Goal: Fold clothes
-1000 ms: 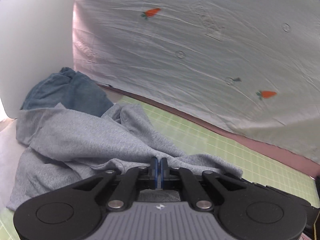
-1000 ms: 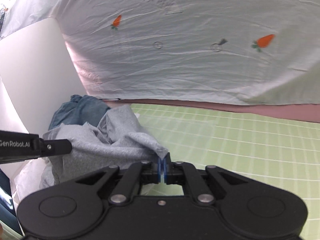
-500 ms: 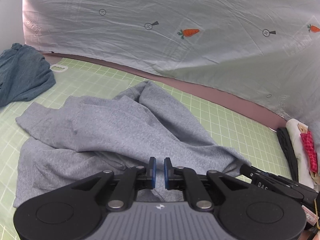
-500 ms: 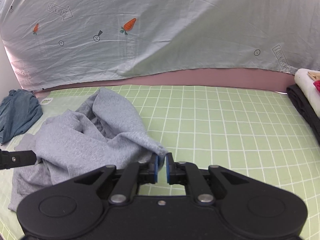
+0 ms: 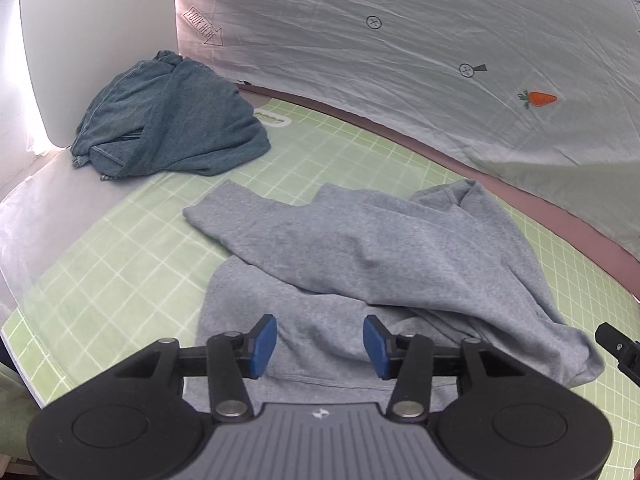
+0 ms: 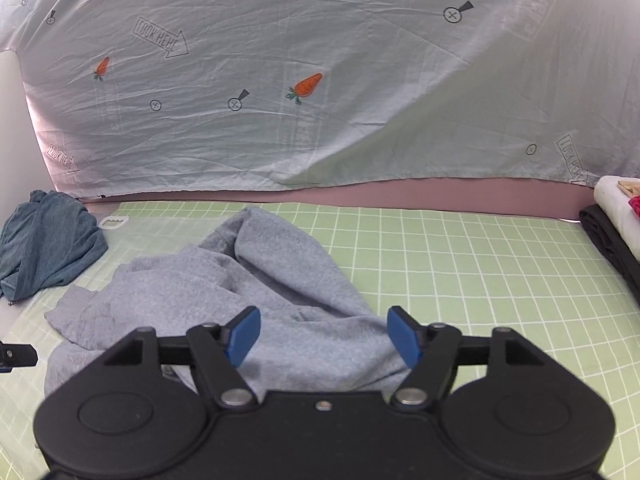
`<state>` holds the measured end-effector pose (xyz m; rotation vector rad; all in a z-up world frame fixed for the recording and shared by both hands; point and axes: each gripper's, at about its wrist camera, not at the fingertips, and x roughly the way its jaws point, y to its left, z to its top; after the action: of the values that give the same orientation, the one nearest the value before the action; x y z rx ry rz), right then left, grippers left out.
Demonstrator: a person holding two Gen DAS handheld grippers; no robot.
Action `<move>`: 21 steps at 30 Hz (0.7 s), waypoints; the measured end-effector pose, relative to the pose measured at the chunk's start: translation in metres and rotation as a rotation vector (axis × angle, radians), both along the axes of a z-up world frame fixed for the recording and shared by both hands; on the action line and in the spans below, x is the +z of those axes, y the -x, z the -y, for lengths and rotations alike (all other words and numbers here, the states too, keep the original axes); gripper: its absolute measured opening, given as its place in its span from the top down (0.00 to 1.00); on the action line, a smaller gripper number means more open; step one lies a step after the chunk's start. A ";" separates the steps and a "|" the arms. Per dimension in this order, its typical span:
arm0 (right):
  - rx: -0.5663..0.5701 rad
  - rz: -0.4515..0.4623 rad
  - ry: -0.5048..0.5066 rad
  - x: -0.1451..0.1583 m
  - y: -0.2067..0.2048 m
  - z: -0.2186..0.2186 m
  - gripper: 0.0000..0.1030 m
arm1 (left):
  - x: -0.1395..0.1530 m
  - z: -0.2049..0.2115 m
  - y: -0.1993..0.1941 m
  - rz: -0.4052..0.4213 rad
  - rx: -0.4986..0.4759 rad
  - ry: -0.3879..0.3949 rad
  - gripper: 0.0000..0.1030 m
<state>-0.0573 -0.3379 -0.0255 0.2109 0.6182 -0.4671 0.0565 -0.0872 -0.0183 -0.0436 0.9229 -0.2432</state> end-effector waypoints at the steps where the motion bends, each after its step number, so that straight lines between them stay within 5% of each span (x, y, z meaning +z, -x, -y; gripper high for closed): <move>1: 0.006 -0.001 0.005 0.000 -0.006 -0.008 0.28 | -0.002 -0.007 -0.005 -0.006 -0.006 -0.003 0.50; 15: 0.039 -0.150 0.083 -0.048 -0.086 -0.111 0.29 | -0.019 -0.072 -0.060 -0.002 -0.110 -0.001 0.48; 16: 0.040 -0.156 0.096 -0.050 -0.088 -0.113 0.46 | -0.018 -0.074 -0.064 0.001 -0.111 0.002 0.48; 17: 0.041 -0.163 0.108 -0.053 -0.089 -0.114 0.78 | -0.018 -0.076 -0.066 0.002 -0.113 0.004 0.48; 21: 0.007 -0.099 0.086 -0.046 -0.078 -0.104 0.87 | -0.022 -0.079 -0.067 -0.006 -0.110 0.004 0.48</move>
<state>0.0208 -0.2337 -0.0718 0.1039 0.6934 -0.4981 0.1233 -0.0085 -0.0403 0.0024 0.9318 -0.3471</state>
